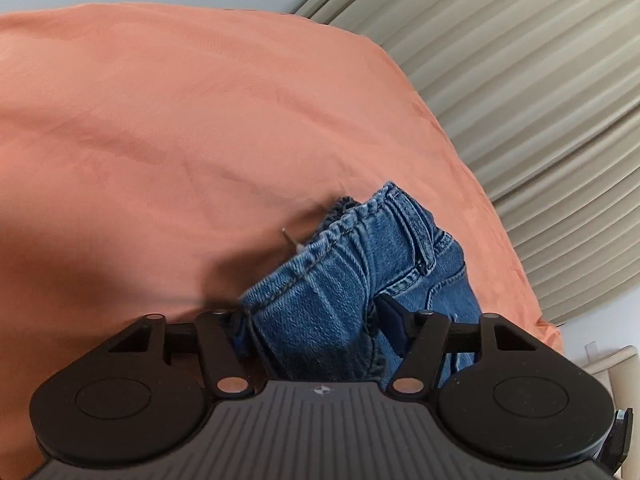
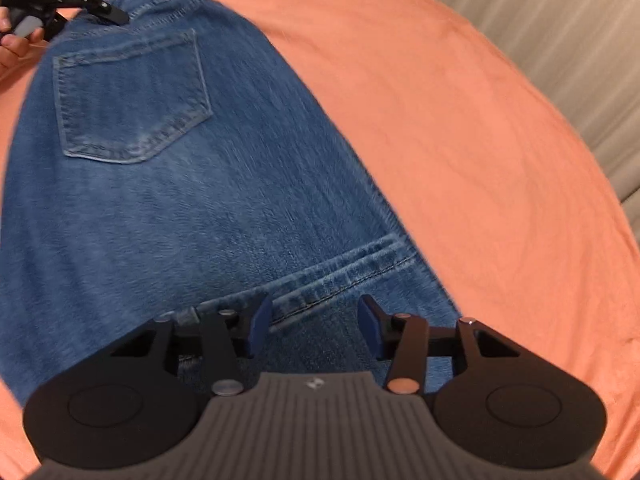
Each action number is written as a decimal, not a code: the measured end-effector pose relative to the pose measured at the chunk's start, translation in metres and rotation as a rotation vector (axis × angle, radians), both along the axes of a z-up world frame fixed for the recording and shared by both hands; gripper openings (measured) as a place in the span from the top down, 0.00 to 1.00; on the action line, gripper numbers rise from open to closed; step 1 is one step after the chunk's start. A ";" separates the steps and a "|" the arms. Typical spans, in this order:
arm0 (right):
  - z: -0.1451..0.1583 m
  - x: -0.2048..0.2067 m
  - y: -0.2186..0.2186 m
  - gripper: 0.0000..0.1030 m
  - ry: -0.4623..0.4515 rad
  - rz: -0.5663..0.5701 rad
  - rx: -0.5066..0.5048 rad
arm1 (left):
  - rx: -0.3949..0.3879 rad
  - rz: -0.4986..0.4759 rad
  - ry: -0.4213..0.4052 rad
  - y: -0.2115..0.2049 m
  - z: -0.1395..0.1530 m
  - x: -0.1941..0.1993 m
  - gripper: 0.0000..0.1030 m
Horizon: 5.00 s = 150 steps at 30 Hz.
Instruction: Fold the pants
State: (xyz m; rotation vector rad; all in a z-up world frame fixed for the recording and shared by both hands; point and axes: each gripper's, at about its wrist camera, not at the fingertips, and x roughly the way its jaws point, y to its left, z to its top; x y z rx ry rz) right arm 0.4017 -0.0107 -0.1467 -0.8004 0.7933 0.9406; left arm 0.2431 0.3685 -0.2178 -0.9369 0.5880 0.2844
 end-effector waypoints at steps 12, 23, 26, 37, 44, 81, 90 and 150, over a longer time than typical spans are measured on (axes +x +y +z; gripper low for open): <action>-0.015 0.020 0.010 0.47 0.105 -0.204 0.011 | 0.105 -0.017 0.085 -0.014 0.047 0.017 0.79; 0.011 0.013 0.000 0.47 0.098 -0.301 0.087 | 0.391 -0.115 0.060 -0.092 0.173 0.040 0.81; 0.032 0.001 -0.032 0.46 0.104 -0.337 0.184 | 0.473 -0.140 0.032 -0.127 0.208 0.044 0.81; 0.063 -0.042 -0.163 0.44 0.149 -0.477 0.242 | 0.706 -0.353 -0.094 -0.310 0.285 0.083 0.81; 0.068 -0.080 -0.231 0.44 0.153 -0.507 0.301 | 0.768 -0.443 -0.047 -0.425 0.246 0.137 0.82; 0.082 -0.021 -0.260 0.47 0.417 -0.789 0.506 | 0.608 -1.015 0.212 -0.339 0.130 0.085 0.40; 0.100 -0.035 -0.249 0.95 0.377 -0.758 0.444 | 0.816 -1.154 0.243 -0.351 0.084 0.016 0.34; 0.070 0.038 -0.289 0.94 0.293 -0.972 0.713 | 0.457 -0.662 0.080 -0.290 0.120 0.108 0.61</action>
